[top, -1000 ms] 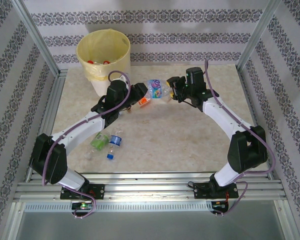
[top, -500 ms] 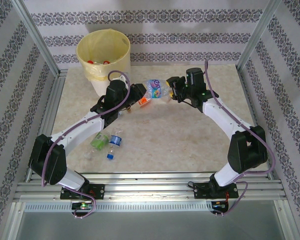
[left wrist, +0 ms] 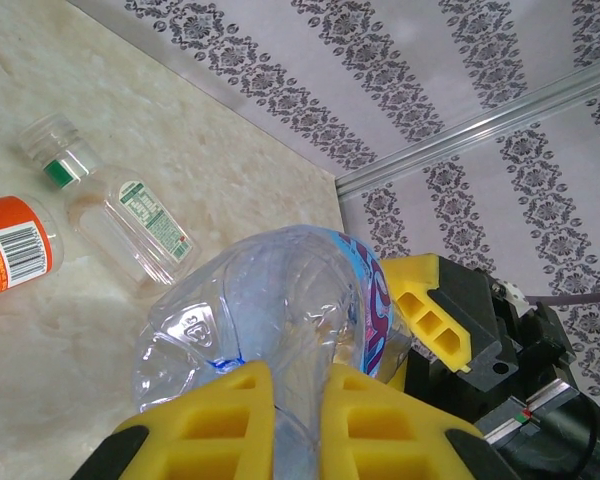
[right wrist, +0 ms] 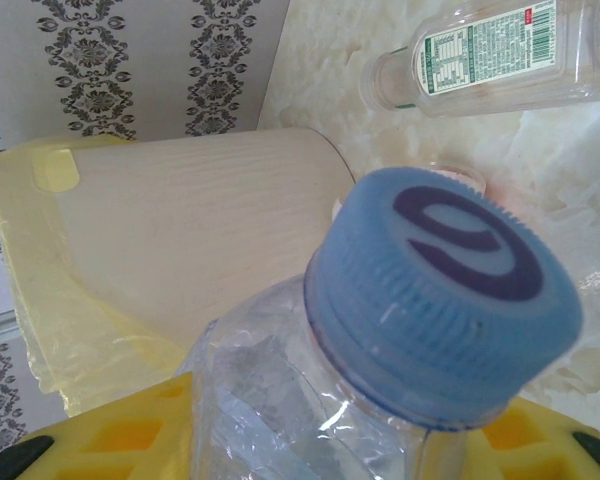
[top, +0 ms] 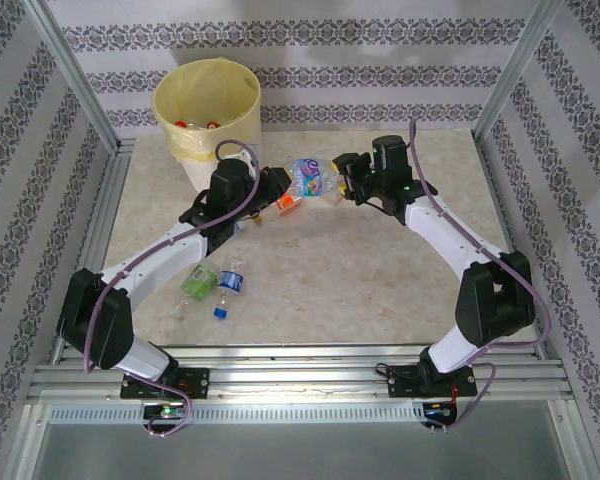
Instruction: Throw the plastic bottles in the bin
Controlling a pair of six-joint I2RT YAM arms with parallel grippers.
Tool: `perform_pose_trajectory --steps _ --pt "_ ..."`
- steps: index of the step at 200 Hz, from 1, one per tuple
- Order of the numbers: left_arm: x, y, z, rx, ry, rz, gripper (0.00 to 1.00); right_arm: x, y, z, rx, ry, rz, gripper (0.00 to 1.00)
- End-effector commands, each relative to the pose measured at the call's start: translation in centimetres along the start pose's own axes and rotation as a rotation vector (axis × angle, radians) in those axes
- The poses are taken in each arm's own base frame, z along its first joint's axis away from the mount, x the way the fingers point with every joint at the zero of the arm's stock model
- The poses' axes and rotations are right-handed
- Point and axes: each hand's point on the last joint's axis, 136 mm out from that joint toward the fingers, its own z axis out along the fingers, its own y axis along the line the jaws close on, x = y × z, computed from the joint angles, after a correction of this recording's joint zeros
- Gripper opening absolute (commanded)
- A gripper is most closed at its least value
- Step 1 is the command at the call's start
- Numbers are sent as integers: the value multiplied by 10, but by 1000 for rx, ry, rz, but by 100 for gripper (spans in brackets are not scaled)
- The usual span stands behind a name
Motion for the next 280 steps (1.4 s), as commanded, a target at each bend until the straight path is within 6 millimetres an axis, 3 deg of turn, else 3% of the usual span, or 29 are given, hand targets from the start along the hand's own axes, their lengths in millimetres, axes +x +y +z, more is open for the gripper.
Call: perform_pose_trajectory --steps 1,23,46,57,107,168,237,280 --pt "-3 -42 -11 151 33 16 24 36 23 -3 -86 157 -48 33" --pt "-13 -34 -17 138 10 -8 67 37 25 -3 -89 162 -49 32" --pt "-15 -29 -22 129 14 -16 92 38 25 -3 -91 170 -47 32" --pt "-13 -27 -21 128 20 -22 98 38 26 -3 -92 170 -47 32" --pt "-4 -2 -24 35 47 -9 100 39 29 -4 -98 174 -48 31" --pt "-15 20 -46 -83 37 52 100 41 25 -6 -92 181 -51 31" --pt "-14 -5 -23 130 25 -66 98 50 31 -5 -107 207 -56 30" --pt "-13 -16 -15 196 44 -80 80 50 27 -3 -103 210 -45 30"
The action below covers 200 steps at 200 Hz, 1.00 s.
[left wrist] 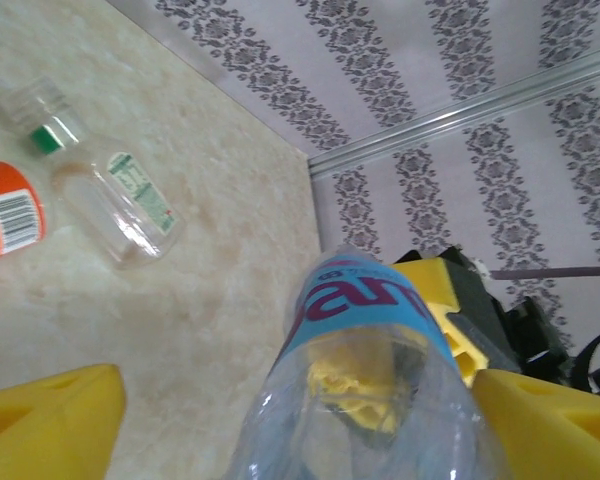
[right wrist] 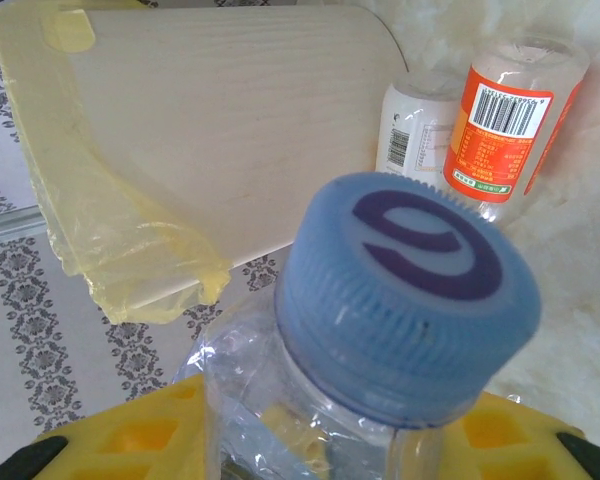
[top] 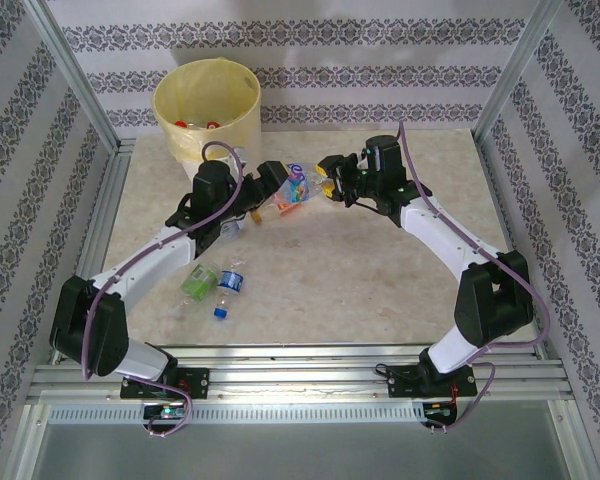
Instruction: Throw the plastic bottles in the bin
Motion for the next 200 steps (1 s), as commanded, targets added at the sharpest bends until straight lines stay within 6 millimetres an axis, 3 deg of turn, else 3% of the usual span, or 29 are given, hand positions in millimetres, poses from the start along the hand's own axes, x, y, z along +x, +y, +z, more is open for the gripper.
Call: perform_pose_trajectory --steps 1,48,91,140,200 --pt "-3 -27 3 121 -1 7 80 8 13 -2 -42 21 -15 30" --pt "-1 -27 -4 93 17 59 46 6 10 -2 -38 18 -9 35" --pt "-18 -30 -19 23 16 145 31 7 15 -2 -35 24 -55 58" --pt "-75 -29 -61 -127 -41 255 25 9 20 -19 -12 0 -159 87" --pt "-160 -67 -119 -295 -220 454 24 4 16 -35 14 -25 -226 93"
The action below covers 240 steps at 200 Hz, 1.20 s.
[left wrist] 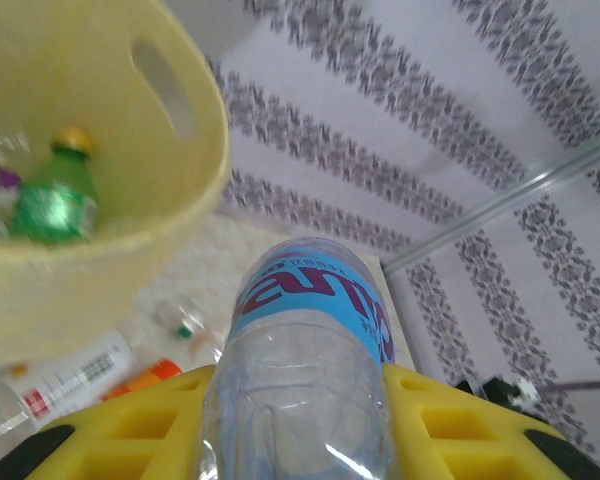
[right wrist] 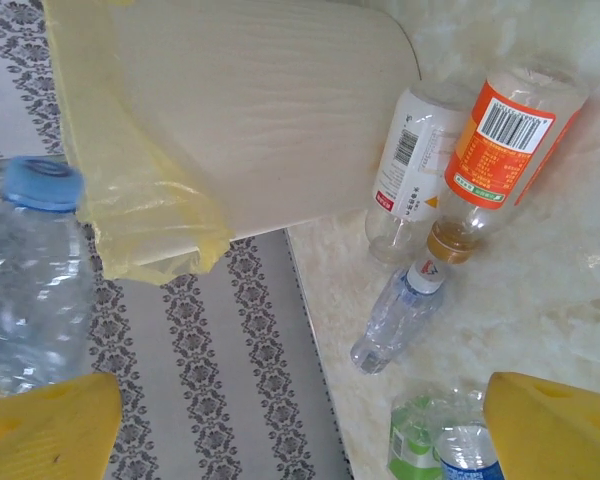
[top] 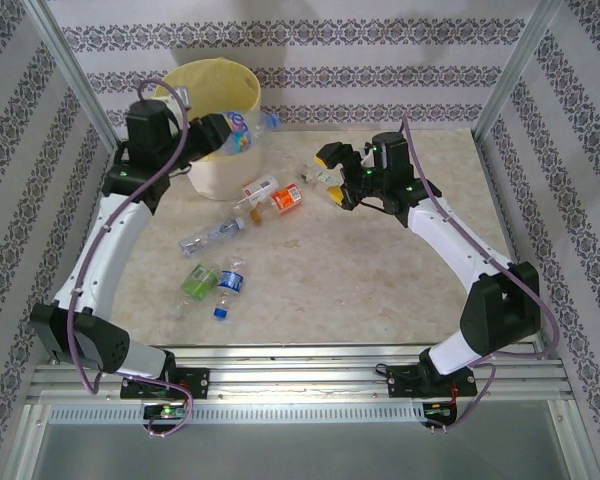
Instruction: Throw the plastic bottles in the bin
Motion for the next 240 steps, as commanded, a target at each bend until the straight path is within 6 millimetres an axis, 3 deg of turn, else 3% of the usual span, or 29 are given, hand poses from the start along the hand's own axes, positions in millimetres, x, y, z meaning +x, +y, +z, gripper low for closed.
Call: perform_pose_trajectory --steps 1,65,92,111,134,158,194,207,216,221,233,240 --pt "-26 2 -25 -107 -38 137 24 -2 5 -12 9 -20 -67 93" --pt "-136 -46 -86 -194 -373 396 23 0 5 -24 55 -22 -181 95" --pt "-164 -62 -111 -223 -499 468 22 0 2 -24 70 -12 -193 95" --pt "-176 -65 -118 -237 -540 496 21 -2 0 -25 74 -15 -193 95" --pt "-180 -62 -108 -229 -521 504 21 -3 -1 -25 75 -15 -189 95" --pt "-175 -46 -79 -216 -436 482 21 -4 -4 -26 78 -10 -184 95" --pt "-141 12 -11 -248 -195 403 21 -5 -10 -31 84 -20 -175 95" --pt "-127 37 10 -279 -117 359 34 -4 -11 -34 84 -25 -177 95" --pt "-121 45 18 -283 -86 320 61 -3 -11 -36 84 -23 -185 95" --pt "-123 45 17 -286 -87 304 76 -2 -11 -36 84 -20 -191 95" --pt "-127 39 12 -277 -111 279 99 5 -13 -34 95 6 -209 96" --pt "-134 31 3 -270 -143 275 100 11 -17 -30 112 32 -216 96"
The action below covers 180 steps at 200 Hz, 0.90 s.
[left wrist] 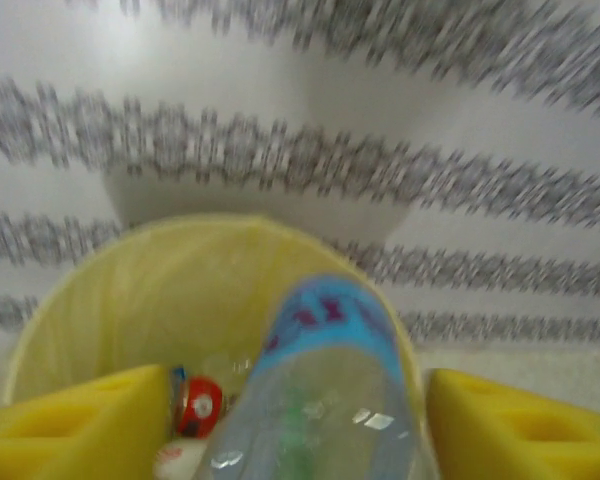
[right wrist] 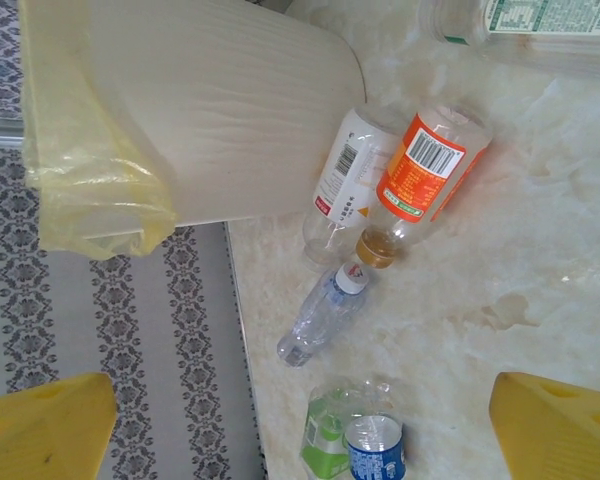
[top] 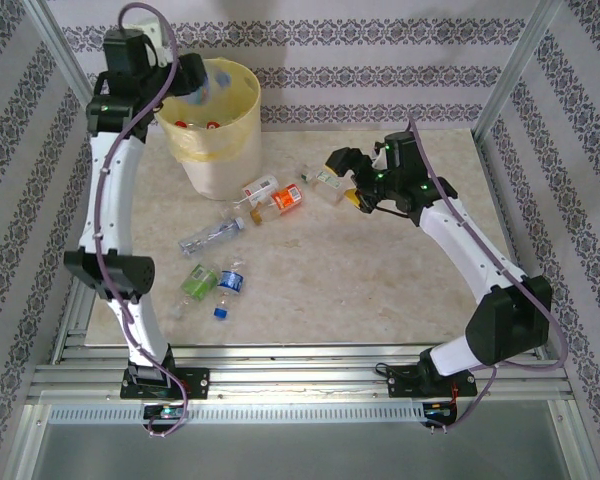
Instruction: Throw the plastic bottles in the bin
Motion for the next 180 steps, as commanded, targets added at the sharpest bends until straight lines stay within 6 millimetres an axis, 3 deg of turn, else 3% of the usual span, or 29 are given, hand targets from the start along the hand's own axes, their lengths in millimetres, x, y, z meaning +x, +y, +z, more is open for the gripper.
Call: perform_pose_trajectory --steps 1,15,32,91,120,153,180 --pt "-20 -8 -36 22 -34 -71 100 15 -2 -1 18 47 -52 96" --pt "-37 -14 -60 34 -89 -82 100 32 -9 10 62 116 -77 96" --pt "-44 -21 -84 51 -108 -101 100 60 -18 30 118 226 -110 96" --pt "-32 -44 -163 149 -151 -93 100 158 -28 117 212 572 -169 96" --pt "-23 -43 -204 138 -216 -79 100 190 -25 152 266 660 -218 95" --pt "-2 -39 -226 111 -178 -63 100 222 -30 179 309 739 -211 93" --pt "10 -38 -237 107 -157 -66 100 236 -37 191 349 763 -213 91"
